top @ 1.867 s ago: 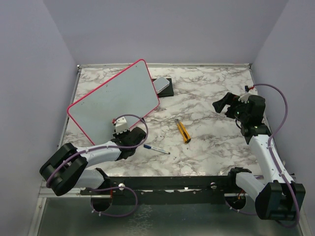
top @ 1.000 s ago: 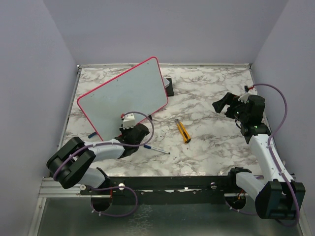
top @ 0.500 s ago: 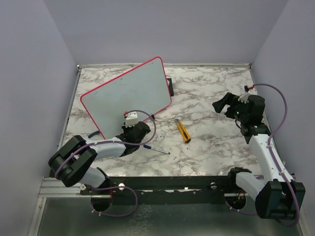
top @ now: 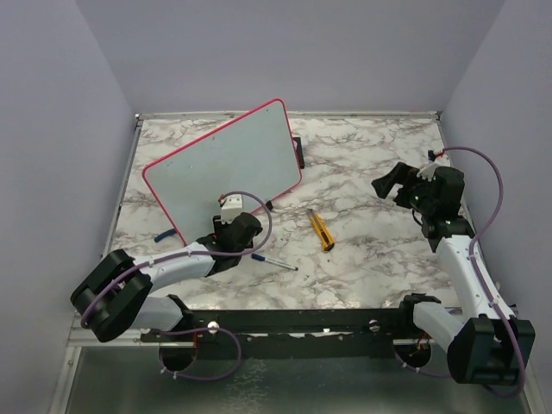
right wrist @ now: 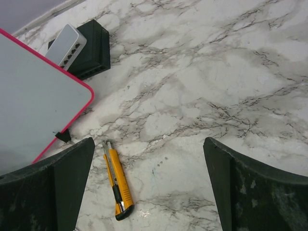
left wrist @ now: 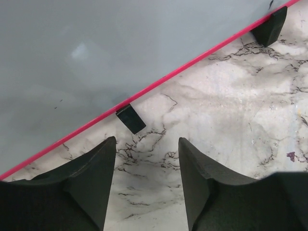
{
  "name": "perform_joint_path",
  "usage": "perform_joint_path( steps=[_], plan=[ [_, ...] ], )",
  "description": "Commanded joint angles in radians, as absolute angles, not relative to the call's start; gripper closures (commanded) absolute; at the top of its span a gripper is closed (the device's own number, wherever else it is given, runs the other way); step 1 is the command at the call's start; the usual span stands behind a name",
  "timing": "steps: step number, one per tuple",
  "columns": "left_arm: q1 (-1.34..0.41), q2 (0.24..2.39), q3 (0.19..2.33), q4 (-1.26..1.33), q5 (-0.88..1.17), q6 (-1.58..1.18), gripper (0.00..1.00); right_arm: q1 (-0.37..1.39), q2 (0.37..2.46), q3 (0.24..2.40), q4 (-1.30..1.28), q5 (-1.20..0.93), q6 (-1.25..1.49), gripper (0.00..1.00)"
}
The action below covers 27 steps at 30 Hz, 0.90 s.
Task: Write a sentence on the whiteboard
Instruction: Move the whiteboard stand to the center of the board, then open the whiteboard marker at the center of the board.
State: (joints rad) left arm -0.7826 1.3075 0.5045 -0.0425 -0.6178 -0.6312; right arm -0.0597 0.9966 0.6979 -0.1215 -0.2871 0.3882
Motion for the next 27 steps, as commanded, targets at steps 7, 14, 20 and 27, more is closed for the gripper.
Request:
perform_joint_path(
  steps=[7,14,20,27],
  plan=[
    [-0.958,1.204,0.554,-0.192,-0.505,-0.650,0.32,-0.057,1.002,0.702,-0.129,-0.320,0.379,0.01],
    [-1.076,1.213,0.633,-0.293,-0.473,-0.547,0.25,-0.057,0.997,0.694,-0.132,-0.322,0.375,0.01],
    [-1.077,1.254,0.661,-0.284,-0.250,-0.348,0.21,-0.057,0.997,0.696,-0.134,-0.325,0.372,0.01],
    [-1.078,1.328,0.705,-0.278,-0.263,-0.282,0.20,-0.057,0.998,0.692,-0.134,-0.330,0.371,0.01]
  ],
)
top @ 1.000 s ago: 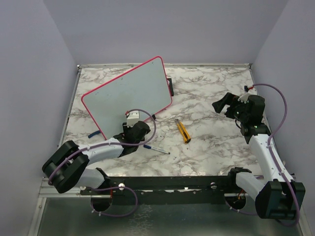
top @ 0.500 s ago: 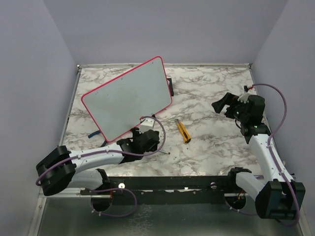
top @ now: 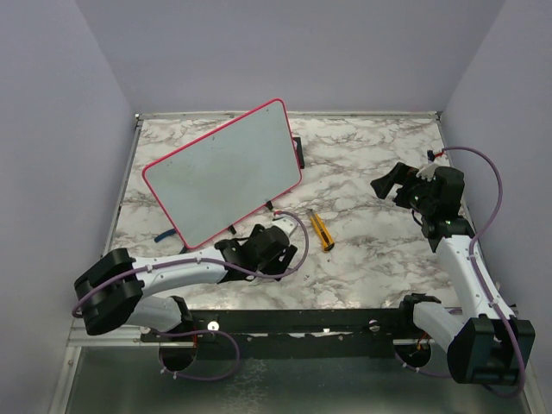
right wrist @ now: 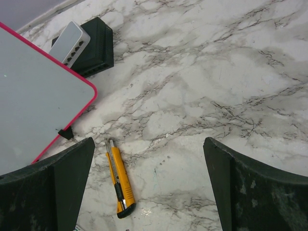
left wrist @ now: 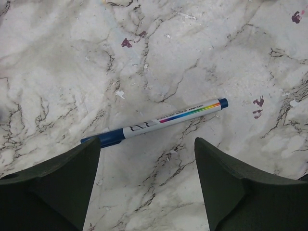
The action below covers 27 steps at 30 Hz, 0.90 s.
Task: Write a sentence on the whiteboard
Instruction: Open the whiteboard marker at the center of the board.
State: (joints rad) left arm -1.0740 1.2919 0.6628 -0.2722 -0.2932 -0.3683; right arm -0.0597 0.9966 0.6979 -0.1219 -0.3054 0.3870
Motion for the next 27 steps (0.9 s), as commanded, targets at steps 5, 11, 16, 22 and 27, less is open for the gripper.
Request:
perform_joint_path(
  steps=[5,11,16,22,27],
  plan=[
    [-1.082,1.422,0.750,-0.278,-0.266,-0.226,0.19,-0.057,1.011,0.699,-0.132,-0.334,0.368,0.01],
    [-1.089,1.506,0.804,-0.259,-0.235,-0.174,0.19,-0.057,1.020,0.708,-0.138,-0.332,0.365,0.01],
    [-1.090,1.548,0.825,-0.244,-0.279,-0.159,0.23,-0.057,1.023,0.711,-0.145,-0.331,0.366,0.01],
    [-1.089,1.593,0.823,-0.233,-0.317,-0.188,0.29,-0.057,1.000,0.718,-0.166,-0.321,0.360,0.01],
    [-1.089,1.595,0.822,-0.209,-0.412,-0.249,0.40,-0.057,0.989,0.714,-0.172,-0.325,0.364,0.01]
  ],
)
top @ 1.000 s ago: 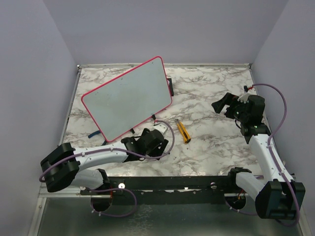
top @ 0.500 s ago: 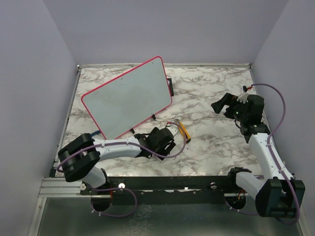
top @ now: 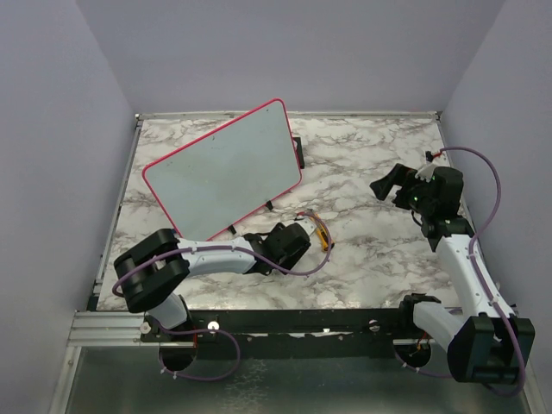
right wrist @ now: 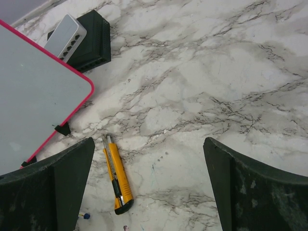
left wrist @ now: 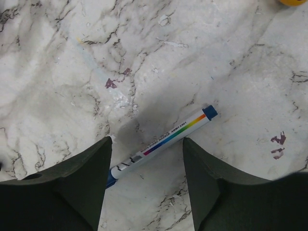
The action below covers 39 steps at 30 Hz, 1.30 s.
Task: Write a sentence on the whiteboard
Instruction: Open the whiteboard marker at the center of the board.
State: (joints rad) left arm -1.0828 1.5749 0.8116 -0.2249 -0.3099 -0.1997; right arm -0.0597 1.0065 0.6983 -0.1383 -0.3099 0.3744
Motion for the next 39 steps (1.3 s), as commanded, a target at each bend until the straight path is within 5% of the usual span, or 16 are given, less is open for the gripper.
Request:
perform_joint_path(
  steps=[1,11,20,24,27,29,39],
  plan=[
    [-1.088,1.598,0.824,-0.203,-0.429,-0.263,0.42,-0.057,0.988,0.718,-0.178,-0.327,0.364,0.01],
    [-1.038,1.712,0.904,-0.180,-0.570,-0.367,0.59,-0.056,0.933,0.717,-0.218,-0.341,0.374,0.01],
    [-0.973,1.781,0.961,-0.167,-0.566,-0.416,0.64,-0.057,0.897,0.715,-0.248,-0.339,0.378,0.01],
    [-0.973,1.724,0.952,-0.167,-0.525,-0.416,0.57,-0.057,0.892,0.714,-0.255,-0.343,0.380,0.01],
    [-0.973,1.636,0.921,-0.168,-0.464,-0.412,0.34,-0.057,0.891,0.716,-0.256,-0.351,0.383,0.01],
    [-0.969,1.568,0.890,-0.175,-0.423,-0.412,0.28,-0.057,0.891,0.717,-0.256,-0.356,0.385,0.01],
    [-0.903,1.379,0.777,-0.354,-0.280,-0.431,0.42,-0.057,0.893,0.709,-0.242,-0.376,0.391,0.02]
  ],
)
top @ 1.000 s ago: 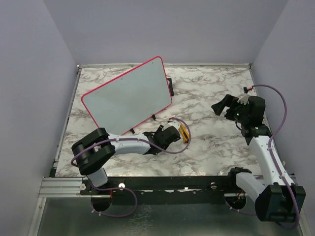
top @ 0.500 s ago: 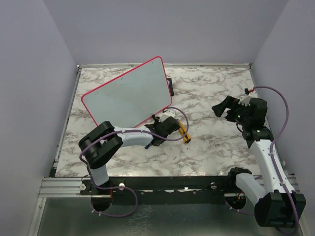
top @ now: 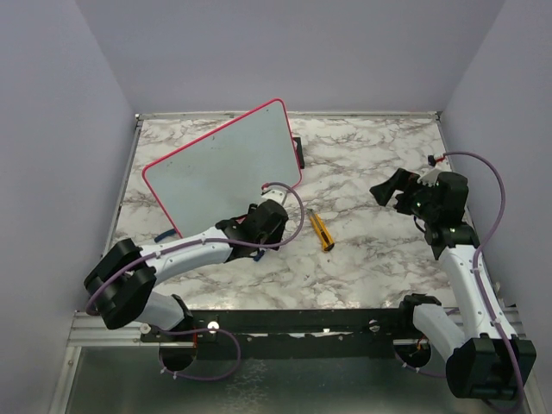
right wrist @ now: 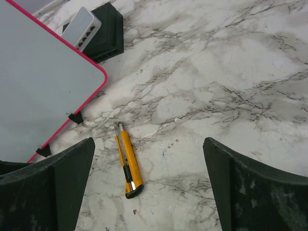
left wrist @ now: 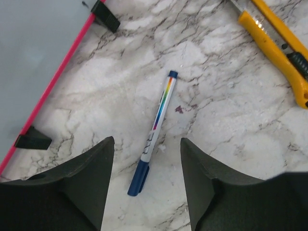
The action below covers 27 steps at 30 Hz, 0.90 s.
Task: Write a sentence on the whiteboard
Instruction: Open the whiteboard marker at the center of the board.
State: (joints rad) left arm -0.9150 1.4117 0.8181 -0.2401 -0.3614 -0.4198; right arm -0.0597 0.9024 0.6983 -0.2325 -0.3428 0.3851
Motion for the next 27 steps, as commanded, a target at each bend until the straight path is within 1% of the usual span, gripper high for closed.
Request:
perform_joint_path(
  steps=[1,4,7,17,27],
  plan=[
    [-0.901,1.376,0.772,-0.362,-0.278,-0.431,0.43,-0.057,0.896,0.710,-0.242,-0.377,0.393,0.03],
    [-0.901,1.385,0.755,-0.374,-0.277,-0.424,0.47,-0.057,0.904,0.711,-0.240,-0.380,0.398,0.03],
    [-0.900,1.403,0.749,-0.373,-0.284,-0.415,0.56,-0.057,0.910,0.712,-0.241,-0.385,0.401,0.04],
    [-0.900,1.491,0.755,-0.371,-0.273,-0.394,0.59,-0.057,0.913,0.715,-0.248,-0.378,0.395,0.04],
    [-0.914,1.489,0.730,-0.390,-0.245,-0.442,0.62,-0.056,0.929,0.717,-0.242,-0.381,0.397,0.04]
  ],
)
